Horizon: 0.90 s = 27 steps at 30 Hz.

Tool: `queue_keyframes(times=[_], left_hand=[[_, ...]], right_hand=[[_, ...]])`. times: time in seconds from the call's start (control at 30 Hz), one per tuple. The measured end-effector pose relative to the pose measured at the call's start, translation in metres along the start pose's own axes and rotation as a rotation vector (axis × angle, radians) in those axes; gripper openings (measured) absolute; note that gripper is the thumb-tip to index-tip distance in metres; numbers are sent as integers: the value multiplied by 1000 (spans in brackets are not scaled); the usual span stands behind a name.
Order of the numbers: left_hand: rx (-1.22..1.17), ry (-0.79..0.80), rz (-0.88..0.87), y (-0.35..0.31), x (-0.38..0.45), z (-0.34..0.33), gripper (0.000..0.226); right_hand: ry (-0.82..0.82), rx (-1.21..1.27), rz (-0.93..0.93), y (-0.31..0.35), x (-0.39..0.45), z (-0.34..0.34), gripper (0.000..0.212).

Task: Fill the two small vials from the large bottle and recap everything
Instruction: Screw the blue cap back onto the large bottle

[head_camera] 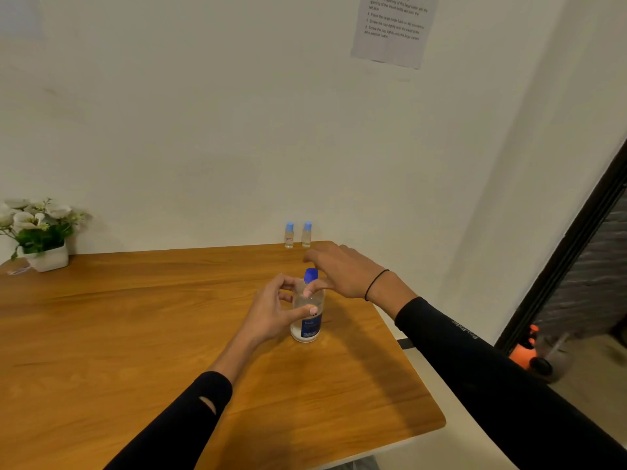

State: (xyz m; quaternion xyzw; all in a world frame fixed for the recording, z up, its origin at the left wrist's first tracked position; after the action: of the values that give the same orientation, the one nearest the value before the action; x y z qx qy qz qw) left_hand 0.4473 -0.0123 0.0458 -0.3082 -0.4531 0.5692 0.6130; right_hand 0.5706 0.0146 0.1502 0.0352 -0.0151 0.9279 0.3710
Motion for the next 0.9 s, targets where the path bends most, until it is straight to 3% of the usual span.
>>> queue_keyframes(times=[0.07,0.23,0.37,0.43,0.6,0.7,0.8,0.9], left_hand=[[2,0,8,0,0,0,63],[9,4,2,0,0,-1,63],[4,0,-10,0,-1,0,59],[-9,-1,-9,0,-1,1,59],[-18,0,-10,-1,-1,0,58],[-14,2,-16,1,-1,0,58],[-25,0,-11,2,-1,0,57],[-21,-4,-7,1,0,-1,58]], right_hand=[[-6,126,43,2,-4,2,51],[-28,47,50,6,-1,2,11],[-69,-41,-1,4,3,4,32],[-74,70,52,7,1,4,34],[-32,110,85,6,0,1,11],[-59,63,2,0,4,0,30],[-47,140,54,4,0,-2,41],[-43,189,120,8,-4,3,26]])
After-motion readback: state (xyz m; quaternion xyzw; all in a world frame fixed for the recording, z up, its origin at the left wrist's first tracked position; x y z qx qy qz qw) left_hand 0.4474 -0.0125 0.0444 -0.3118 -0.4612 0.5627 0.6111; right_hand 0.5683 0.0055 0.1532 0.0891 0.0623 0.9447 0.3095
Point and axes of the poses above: each hand's wrist, its own x-axis towards the middle knuckle, its own z-axis out of the back of the hand, y = z × x, the point moved 8 cm from there along x, towards the middle knuckle, and after that the axes turned 1 degree about y, right-handed, at the moved point
